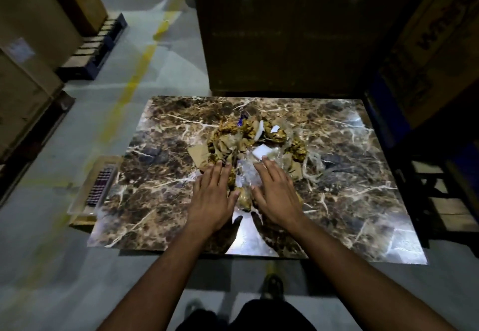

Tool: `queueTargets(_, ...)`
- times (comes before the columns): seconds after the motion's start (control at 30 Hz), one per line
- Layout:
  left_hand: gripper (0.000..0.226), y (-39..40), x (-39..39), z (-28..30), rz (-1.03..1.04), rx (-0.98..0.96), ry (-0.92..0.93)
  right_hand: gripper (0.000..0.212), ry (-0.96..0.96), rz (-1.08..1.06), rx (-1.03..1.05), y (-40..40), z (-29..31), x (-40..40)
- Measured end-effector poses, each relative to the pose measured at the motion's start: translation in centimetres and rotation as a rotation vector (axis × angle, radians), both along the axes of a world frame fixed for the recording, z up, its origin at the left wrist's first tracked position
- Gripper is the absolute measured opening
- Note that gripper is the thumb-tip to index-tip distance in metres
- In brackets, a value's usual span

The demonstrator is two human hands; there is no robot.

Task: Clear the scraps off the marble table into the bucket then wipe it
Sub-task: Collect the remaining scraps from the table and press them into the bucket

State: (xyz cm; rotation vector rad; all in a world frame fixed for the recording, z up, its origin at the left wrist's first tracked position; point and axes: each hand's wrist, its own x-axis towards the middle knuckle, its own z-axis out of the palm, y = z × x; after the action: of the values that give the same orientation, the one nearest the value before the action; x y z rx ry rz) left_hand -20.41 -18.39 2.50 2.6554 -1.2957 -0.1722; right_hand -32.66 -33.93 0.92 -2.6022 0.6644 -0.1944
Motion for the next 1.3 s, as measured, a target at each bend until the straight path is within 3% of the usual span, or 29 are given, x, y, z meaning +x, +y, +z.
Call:
queueTargets(0.23,0.066,-4.4,3.9,-2.8,0.097,-0.138,0.277,0.052,-0.216,-0.283,0.122,-3.7,-1.8,0.0)
queueTargets(0.4,0.065,-6.5,5.7,-5.0,0.127,-0.163,0.397,0.064,-0.106,-0.446,0.224,-4.6,-3.8,1.7)
queueTargets(0.5,0.068,-7.0,5.2,-7.1,0.189,-0.147,0.556,0.074,-0.056,-0.451,0.287,-3.9,-5.2,3.7)
queueTargets(0.57,0.065,-7.2,4.6,-8.2,0.203,-0.183,0.567,0.071,-0.061,-0.438,0.308,-3.0,-6.3,5.0)
queueTargets(0.7,0.067,-8.0,3.3,-8.5,0.307,-0.361,0.774,0.069,-0.11,-0.488,0.268,-1.2,-7.3,6.8)
queueTargets(0.93,0.034,-10.2,2.2,-7.7,0.656,-0.746,1.207,0.056,-0.303,-0.572,0.307,0.1,-7.7,8.9)
queueTargets(1.07,0.028,-11.1,2.2,-6.5,0.602,-0.844,1.249,0.055,-0.482,-0.674,0.556,0.1,-7.1,9.6)
queueTargets(1.17,0.032,-11.1,2.5,-6.2,0.562,-0.807,1.245,0.045,-0.63,-0.729,0.761,-0.6,-6.1,9.9)
queueTargets(1.3,0.03,-11.5,2.6,-5.9,0.497,-0.748,1.259,0.04,-0.413,-0.63,0.668,-1.1,-4.1,10.9)
